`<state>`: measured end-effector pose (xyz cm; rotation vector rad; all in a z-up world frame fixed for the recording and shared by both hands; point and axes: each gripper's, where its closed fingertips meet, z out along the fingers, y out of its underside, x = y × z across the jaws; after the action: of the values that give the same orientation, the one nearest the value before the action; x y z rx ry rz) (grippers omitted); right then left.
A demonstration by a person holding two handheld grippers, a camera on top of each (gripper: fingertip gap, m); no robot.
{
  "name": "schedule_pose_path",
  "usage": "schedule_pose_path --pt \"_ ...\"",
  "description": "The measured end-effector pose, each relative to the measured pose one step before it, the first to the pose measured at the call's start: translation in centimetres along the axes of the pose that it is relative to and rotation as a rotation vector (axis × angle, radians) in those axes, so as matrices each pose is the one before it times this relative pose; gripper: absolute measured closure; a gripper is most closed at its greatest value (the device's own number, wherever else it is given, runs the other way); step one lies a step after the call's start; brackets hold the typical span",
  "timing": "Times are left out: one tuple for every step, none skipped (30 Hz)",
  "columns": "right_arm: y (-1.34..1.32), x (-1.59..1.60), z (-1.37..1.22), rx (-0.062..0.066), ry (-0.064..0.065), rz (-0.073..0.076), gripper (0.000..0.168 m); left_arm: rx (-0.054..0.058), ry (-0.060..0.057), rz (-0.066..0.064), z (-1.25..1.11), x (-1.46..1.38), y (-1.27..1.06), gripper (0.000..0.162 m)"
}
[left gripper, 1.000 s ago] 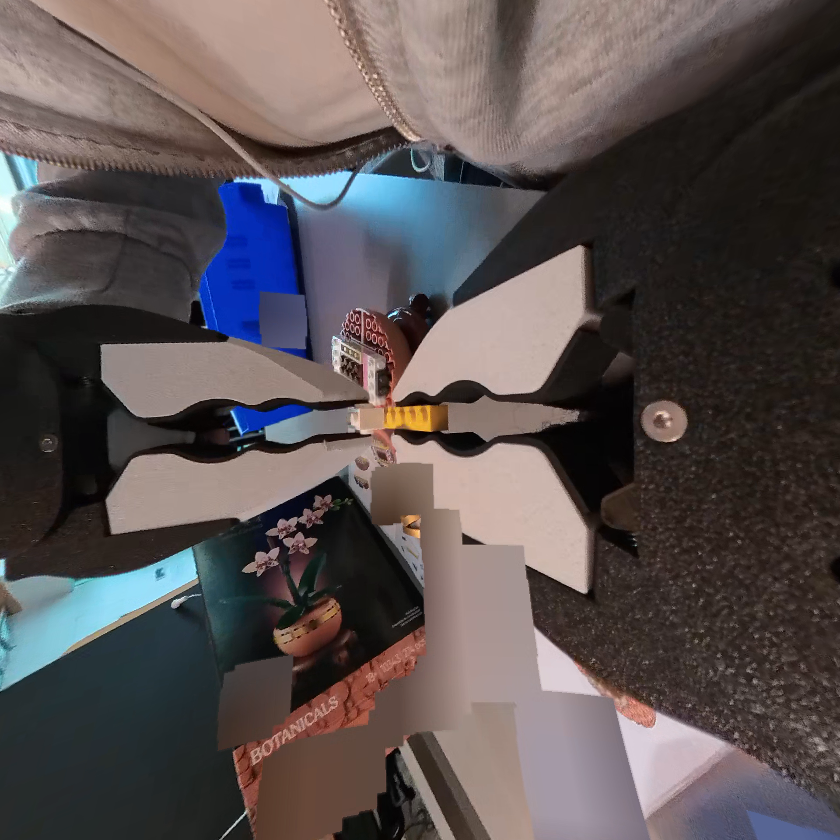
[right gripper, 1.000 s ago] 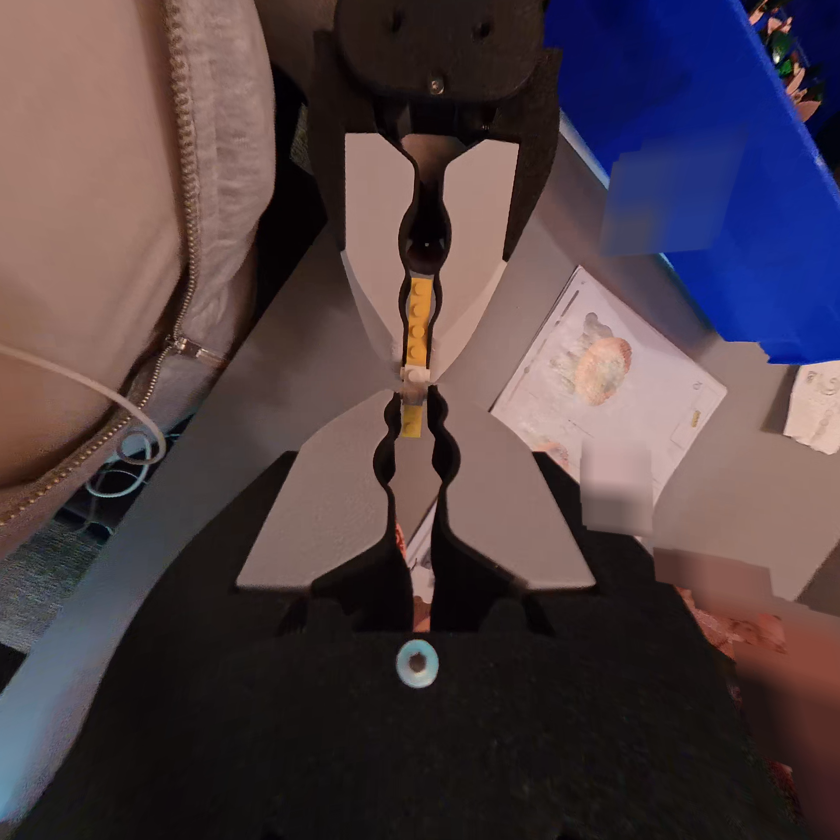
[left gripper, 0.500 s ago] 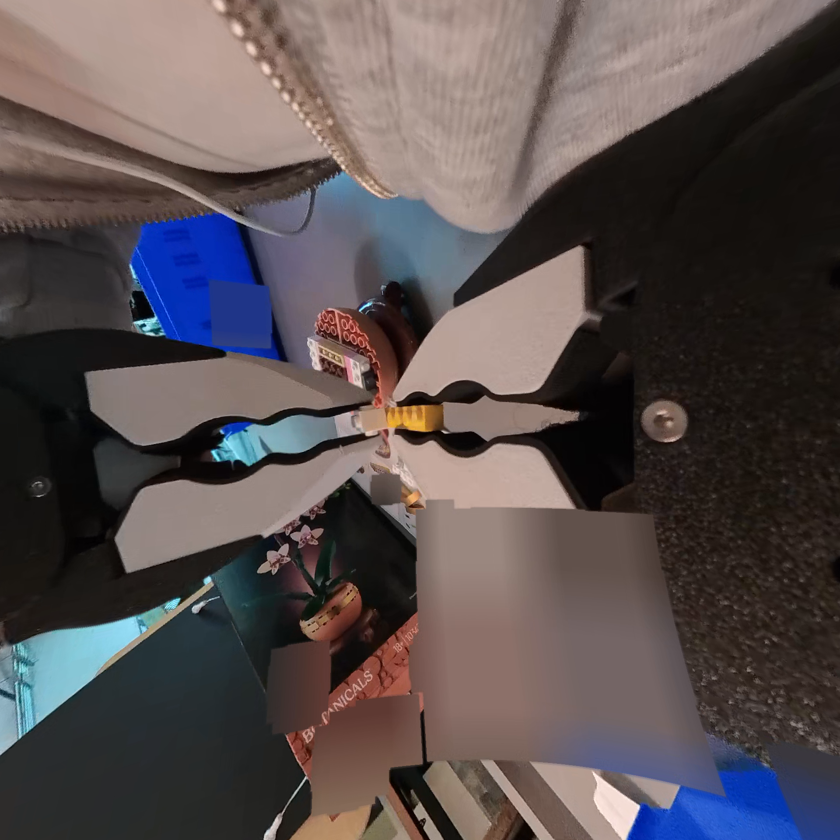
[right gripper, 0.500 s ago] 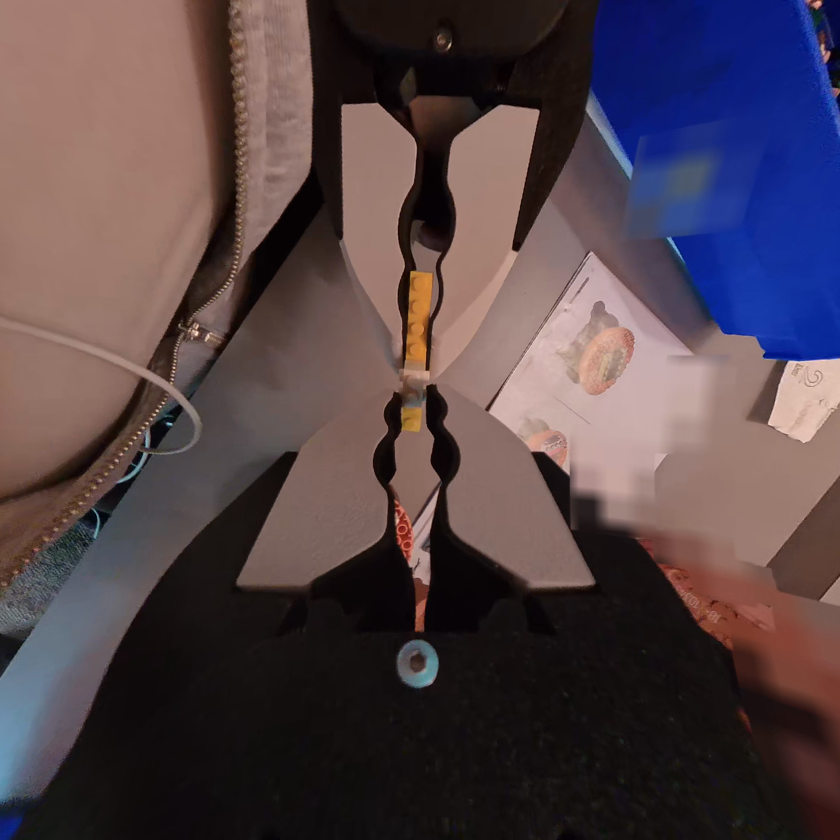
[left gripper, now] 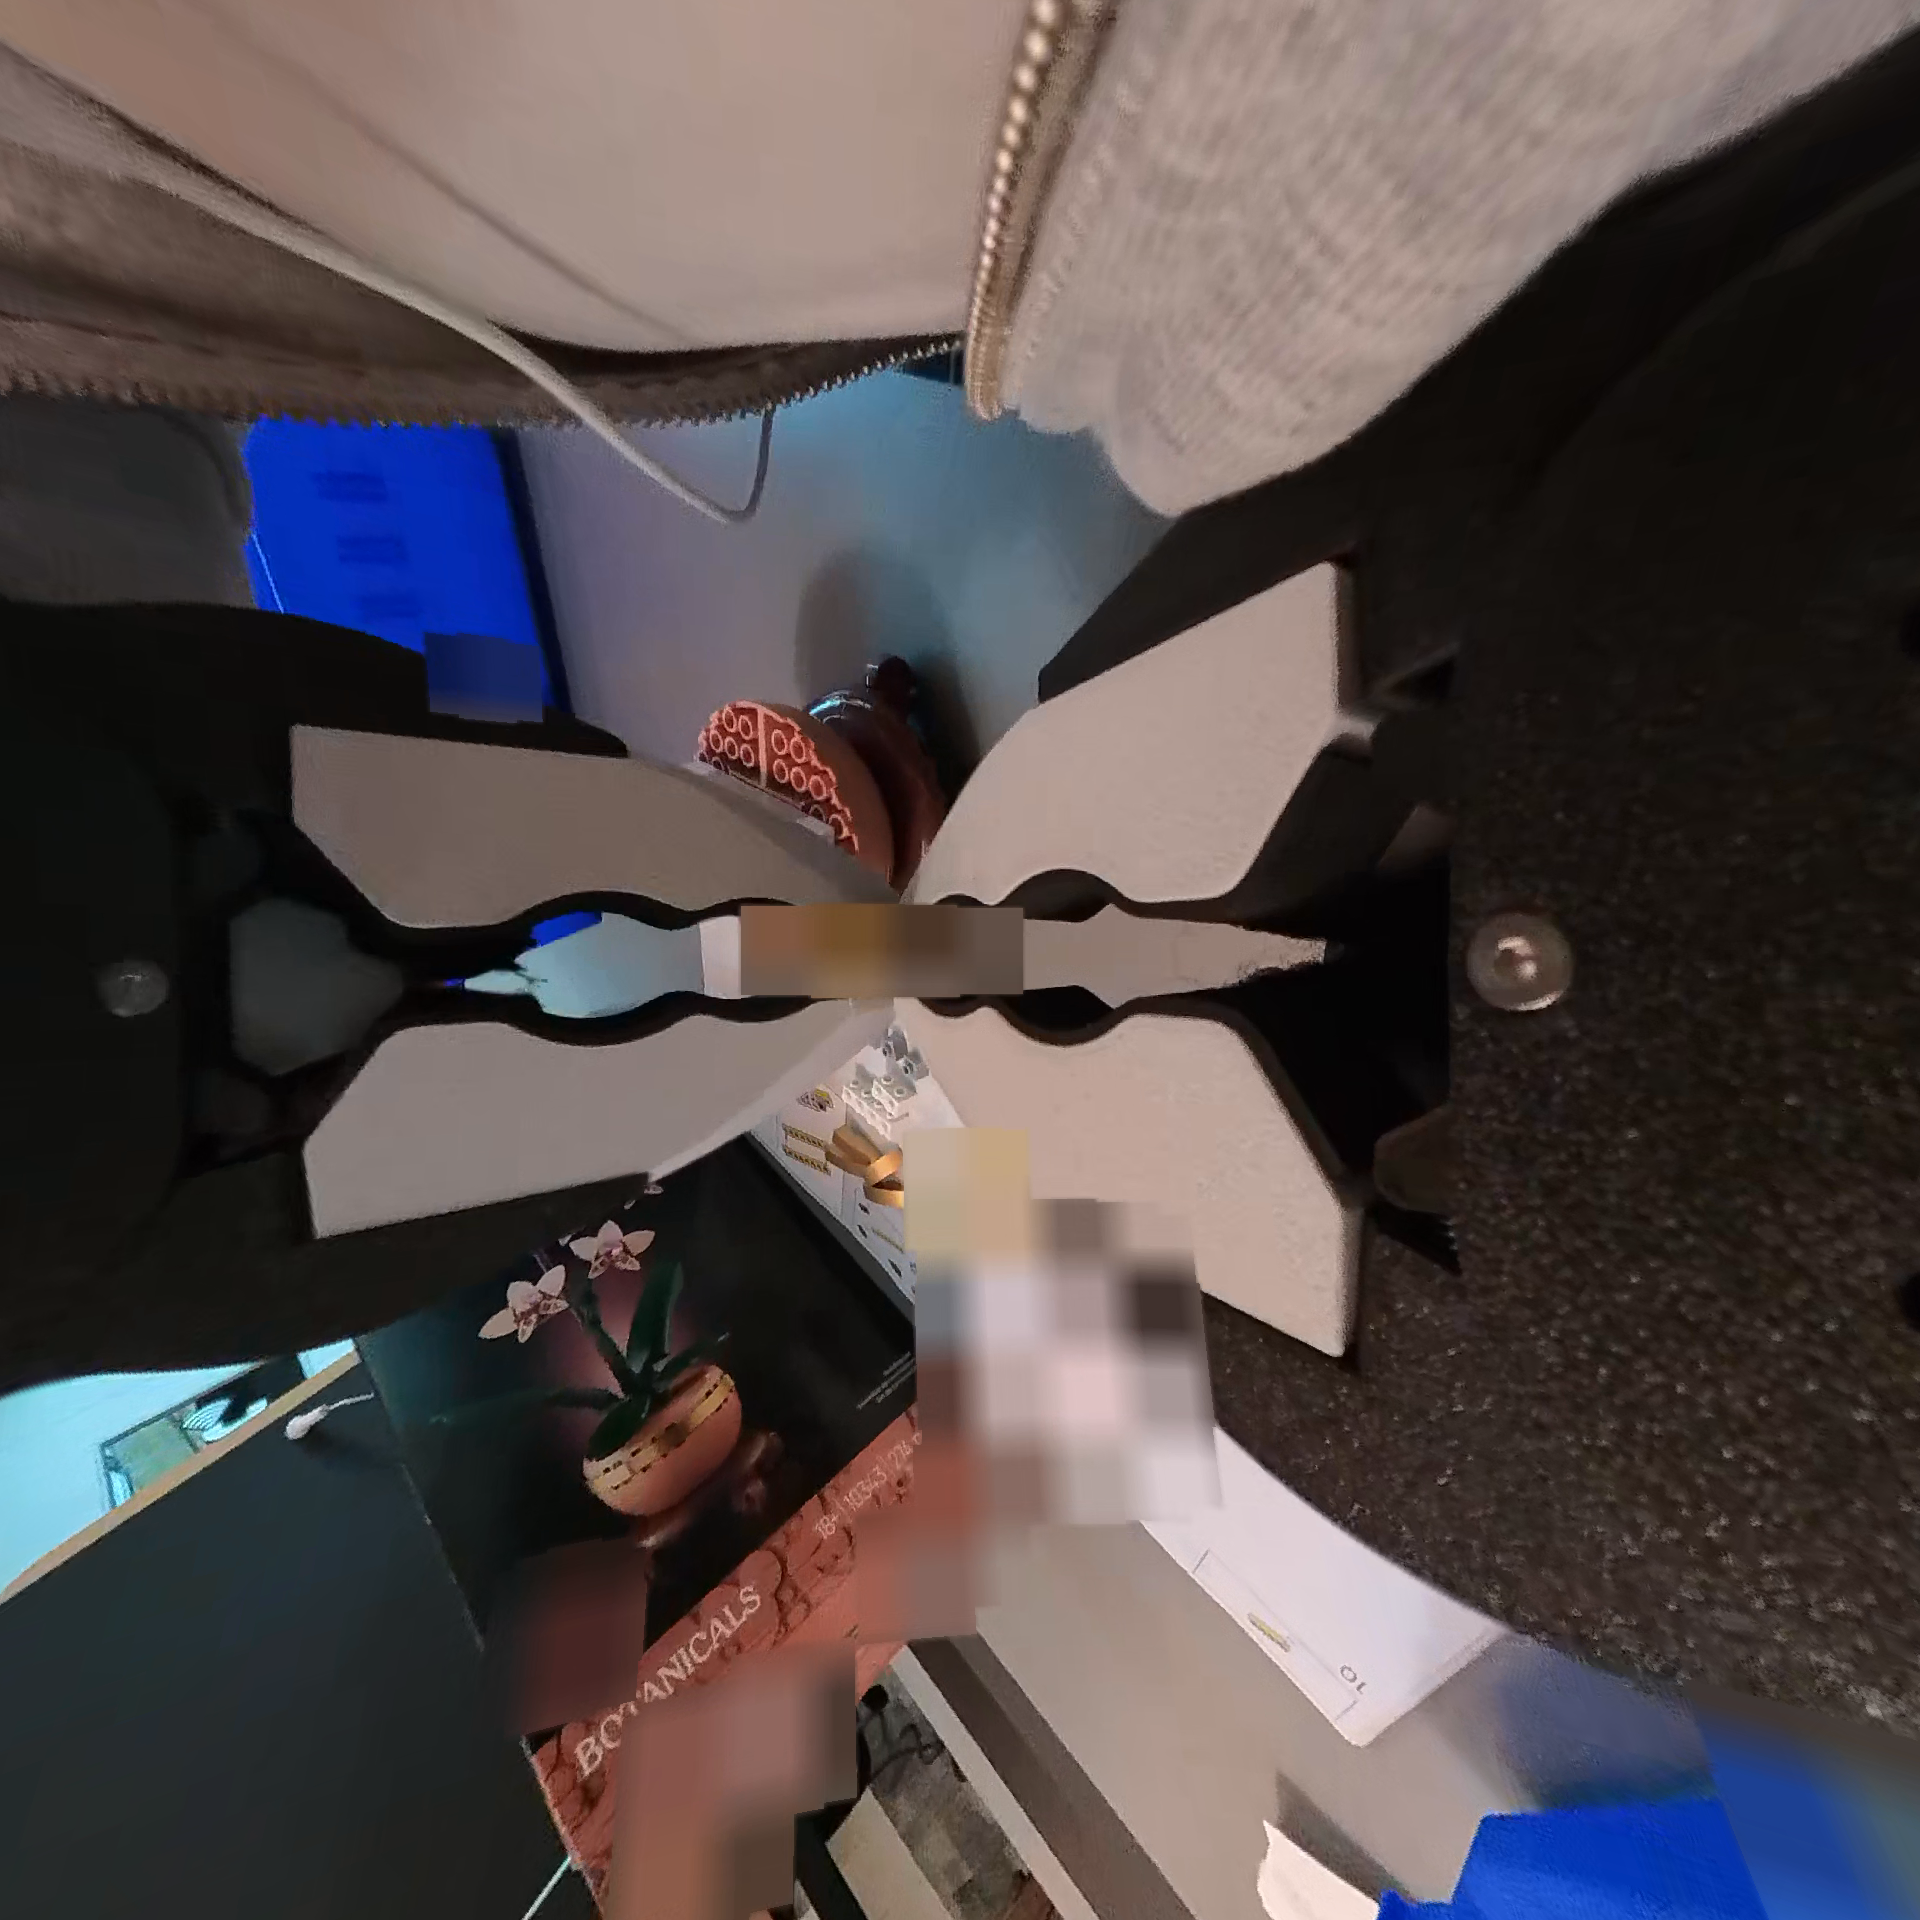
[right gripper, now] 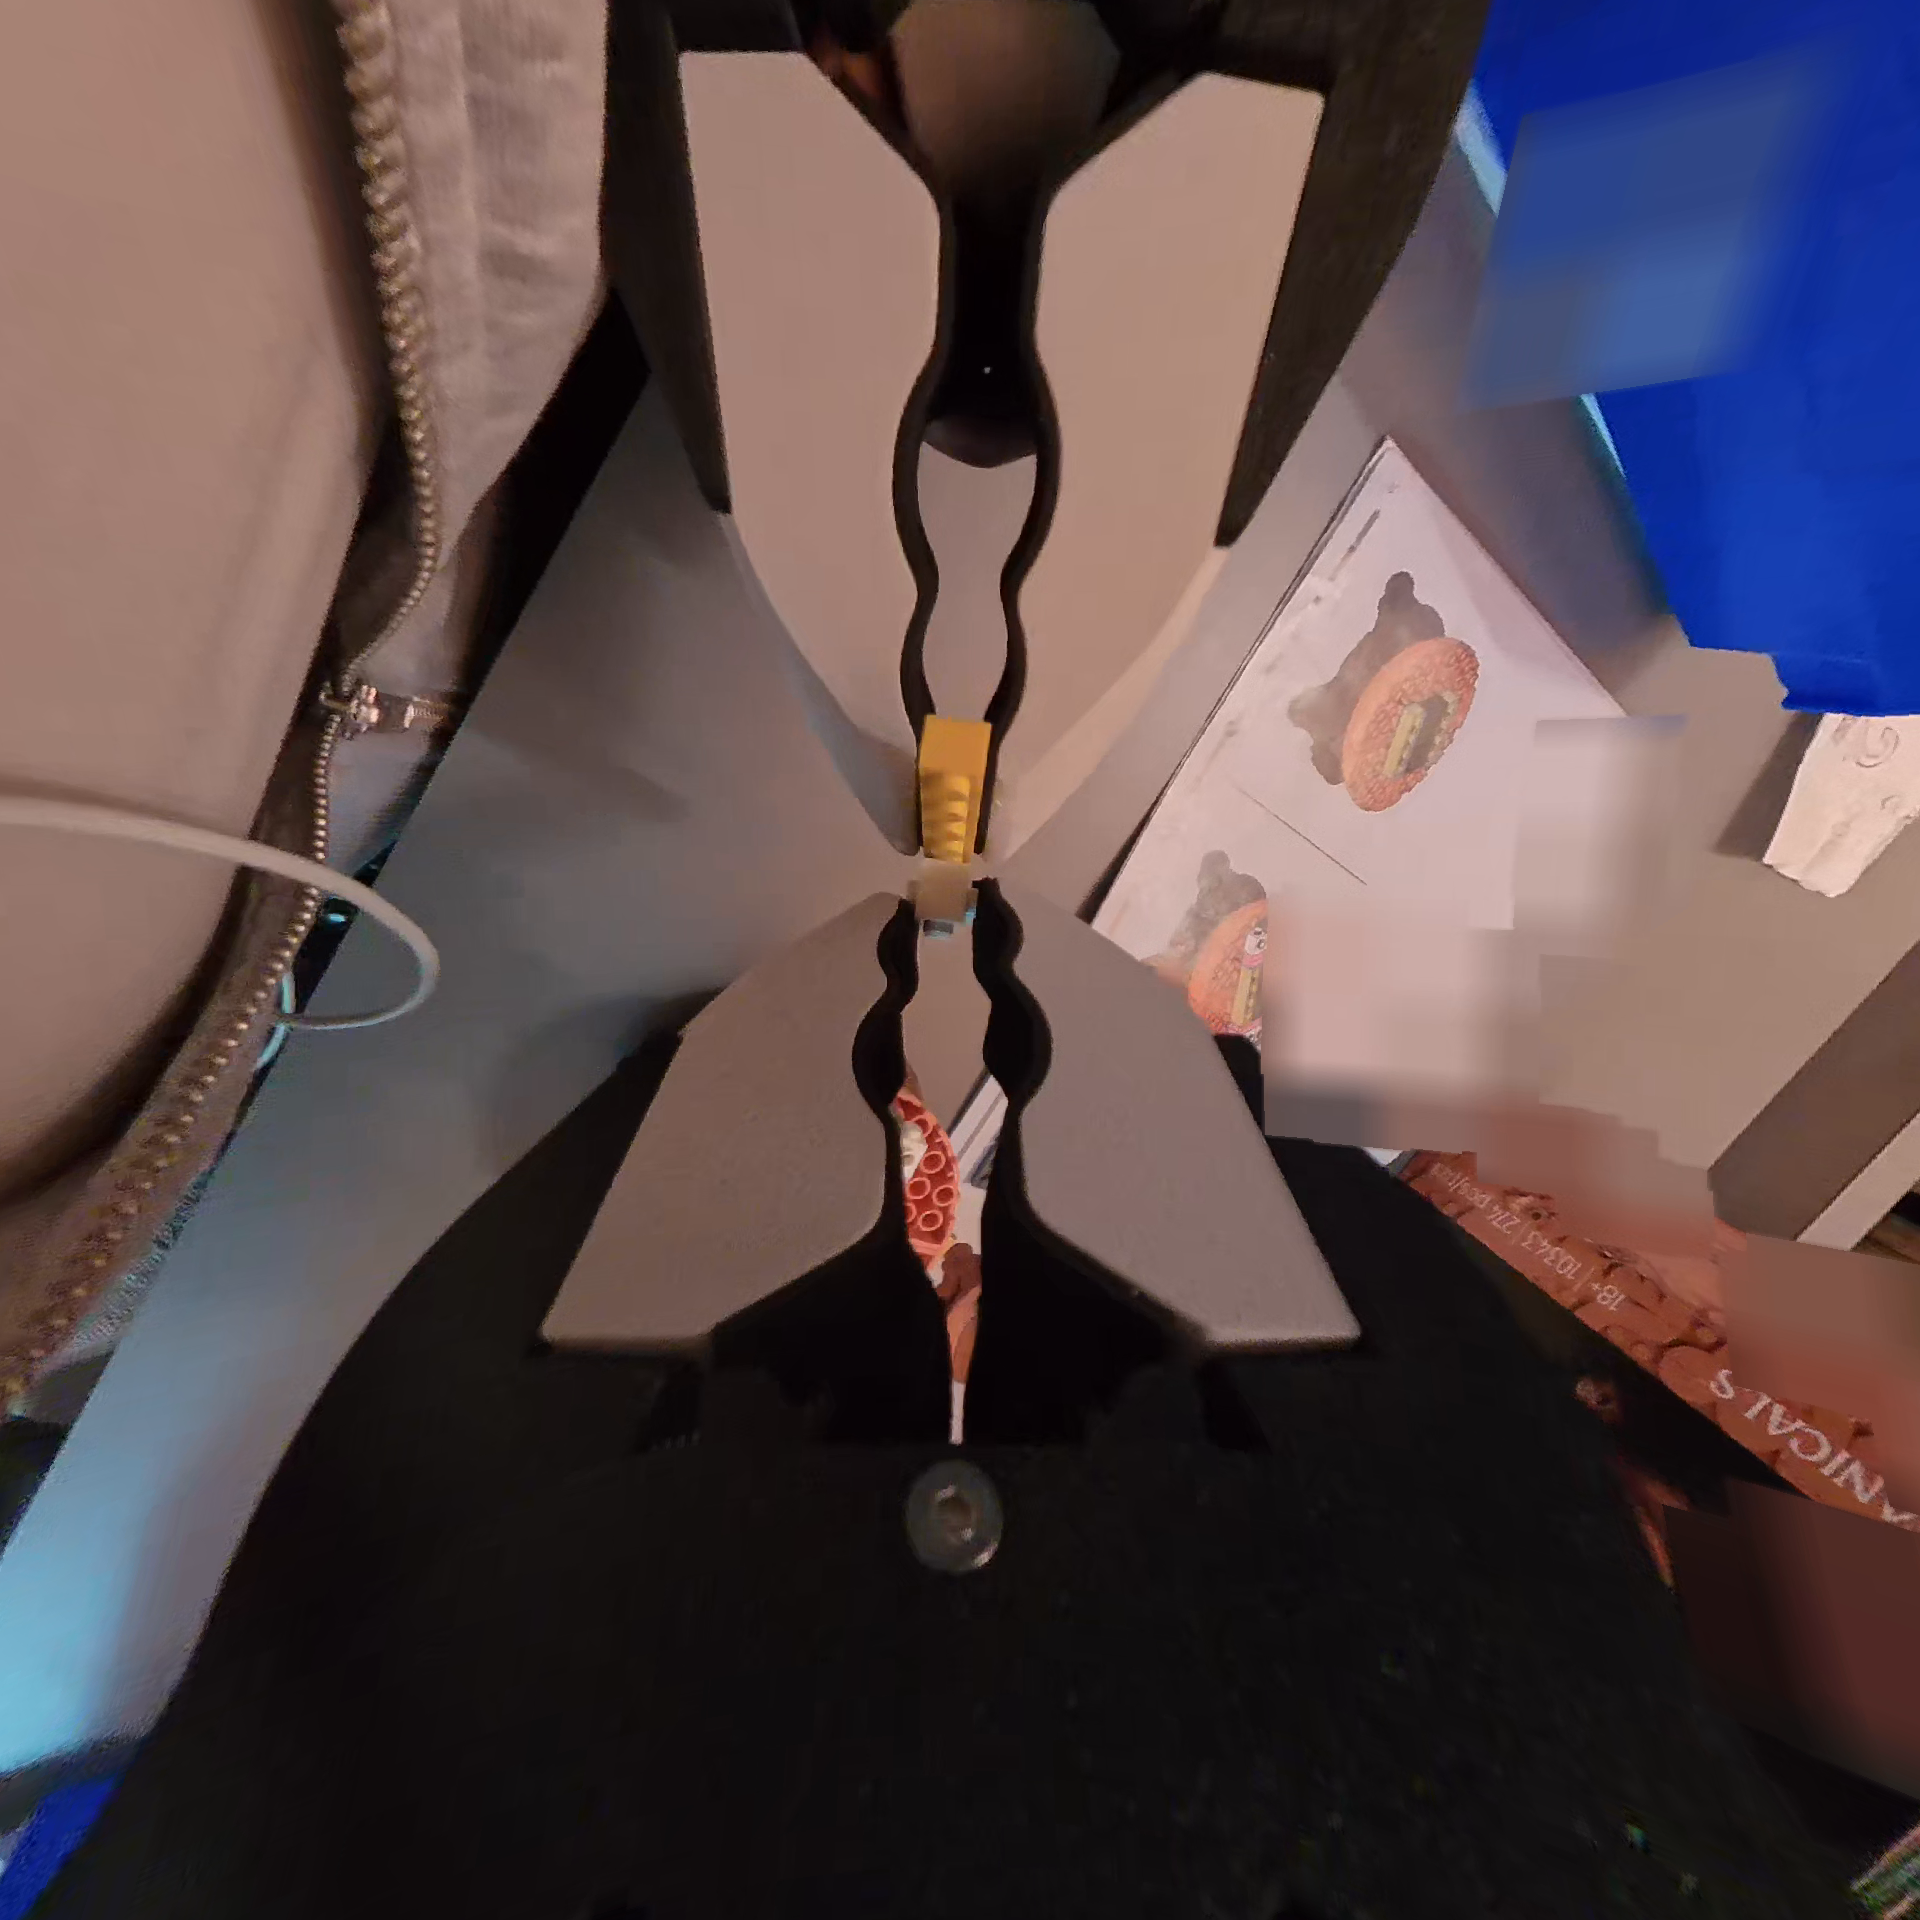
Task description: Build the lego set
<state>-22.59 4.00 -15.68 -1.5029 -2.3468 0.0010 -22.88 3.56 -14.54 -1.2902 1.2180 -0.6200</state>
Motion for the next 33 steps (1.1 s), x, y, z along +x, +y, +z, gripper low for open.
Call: schedule_pose_path --pt "0.012 -0.072 0.125 -0.0047 0.0038 -0.0162 0.158 -0.0045 0.0075 0.0069 0.049 0.123 0.126 0.155" --pt "0.038 -0.112 0.108 -0.0085 -0.0039 -0.0026 0.158 -0.001 0.0072 0.0012 0.038 0.094 0.141 0.156" --pt "0.055 -0.082 0.063 -0.0106 -0.0065 0.003 0.158 -0.0003 0.0044 -0.0033 0.059 0.09 0.107 0.156" --pt "0.029 -0.024 0.026 -0.0095 -0.0041 0.0077 0.158 -0.0026 -0.0024 0.0026 0.056 0.041 0.053 0.156" --pt "0.03 0.036 0.005 -0.0113 -0.0001 0.0112 0.158 -0.0081 -0.0038 0.0021 0.029 -0.01 0.015 0.156" --pt "0.003 0.067 -0.011 -0.012 0.0038 0.007 0.158 -0.0114 -0.0052 0.0012 0.025 -0.07 0.006 0.156" --pt "-0.039 0.035 -0.023 -0.01 0.0029 0.0066 0.159 -0.013 -0.0073 0.0077 0.012 -0.056 -0.018 0.156" --pt "0.04 -0.109 0.058 -0.0137 -0.0056 0.0008 0.159 -0.0153 -0.0056 0.0114 0.034 0.033 -0.002 0.156" --pt "0.046 -0.13 0.106 -0.0119 -0.005 -0.0061 0.158 -0.015 -0.0007 0.0109 0.049 0.107 0.072 0.156" --pt "-0.01 -0.067 0.142 -0.0051 0.0009 -0.0027 0.159 -0.0089 0.0005 0.0033 0.046 0.109 0.104 0.156" --pt "-0.064 -0.149 0.119 -0.0007 -0.0069 0.0041 0.159 -0.0015 0.0035 -0.0027 0.015 0.089 0.102 0.156" --pt "-0.073 -0.005 0.057 0.0 0.0019 -0.0025 0.159 0.0036 0.0053 -0.0053 -0.033 0.078 0.068 0.156" --pt "-0.075 -0.035 -0.004 0.0003 -0.0032 -0.0024 0.159 0.0061 0.0008 -0.0035 -0.061 0.009 0.035 0.156" --pt "-0.033 -0.007 -0.004 -0.0021 -0.003 -0.0072 0.159 0.0061 0.0021 -0.002 -0.052 0.023 0.006 0.156" --pt "-0.063 0.24 -0.014 0.0021 0.0164 -0.0133 0.158 0.0041 -0.0055 0.005 -0.064 -0.101 0.033 0.156" --pt "-0.086 0.392 0.001 0.0046 0.0275 -0.0038 0.158 0.003 -0.0123 0.0097 -0.122 -0.282 0.07 0.155" --pt "0.006 0.267 -0.017 0.0004 0.0127 0.0052 0.157 0.008 -0.0071 -0.004 -0.112 -0.327 0.074 0.155" --pt "0.004 0.295 -0.12 0.005 0.0049 0.0113 0.156 0.0217 -0.0001 -0.0243 -0.06 -0.245 -0.007 0.155" --pt "-0.113 0.834 -0.315 0.0271 0.0386 0.0266 0.145 0.0381 -0.0037 -0.032 -0.108 -0.306 -0.156 0.155" --pt "-0.079 0.768 -0.431 0.0385 0.026 0.0383 0.136 0.0549 -0.0058 -0.0405 -0.228 -0.427 -0.427 0.155" --pt "0.112 0.649 -0.493 0.0393 0.0078 0.0507 0.132 0.0621 -0.0018 -0.0597 -0.3 -0.536 -0.657 0.155" --pt "0.019 0.619 -0.554 0.0593 0.0006 0.0623 0.127 0.0499 -0.0053 -0.0672 -0.298 -0.684 -0.637 0.155" --pt "-0.394 0.433 -0.668 0.0986 -0.0123 0.0713 0.122 0.0497 -0.0065 -0.0599 -0.278 -0.728 -0.697 0.155" --pt "-0.918 0.367 -0.84 0.1398 -0.0175 0.0851 0.119 0.0538 -0.0047 -0.0701 -0.226 -0.704 -0.832 0.155" --pt "-1.37 0.16 -0.961 0.1692 -0.0291 0.0884 0.118 0.0613 0.0048 -0.0952 -0.132 -0.614 -1.002 0.155" --pt "-1.586 0.046 -0.939 0.1787 -0.0269 0.0755 0.119 0.0632 0.0189 -0.1107 -0.02 -0.401 -1.084 0.155" --pt "-1.4 0.091 -0.787 0.1599 -0.0099 0.0431 0.122 0.0571 0.0188 -0.1067 0.099 -0.294 -1.035 0.155" --pt "-0.941 0.295 -0.552 0.1204 0.0219 -0.002 0.123 0.0469 0.0183 -0.0887 0.219 -0.168 -0.908 0.155" --pt "-0.435 0.578 -0.376 0.0751 0.0577 -0.0473 0.122 0.0291 0.0188 -0.0688 0.352 -0.018 -0.668 0.155" --pt "-0.167 0.622 -0.255 0.0438 0.0725 -0.0824 0.12 0.017 0.0154 -0.0533 0.459 0.073 -0.508 0.155" --pt "-0.097 0.484 -0.148 0.0259 0.0679 -0.1015 0.121 0.0132 0.0167 -0.0508 0.538 0.156 -0.421 0.156" --pt "-0.138 0.35 -0.042 0.0151 0.0587 -0.0957 0.122 0.0143 0.0175 -0.0538 0.552 0.222 -0.378 0.156" --pt "-0.242 0.199 0.025 0.0137 0.0448 -0.0886 0.122 0.022 0.0138 -0.0616 0.545 0.163 -0.399 0.156"
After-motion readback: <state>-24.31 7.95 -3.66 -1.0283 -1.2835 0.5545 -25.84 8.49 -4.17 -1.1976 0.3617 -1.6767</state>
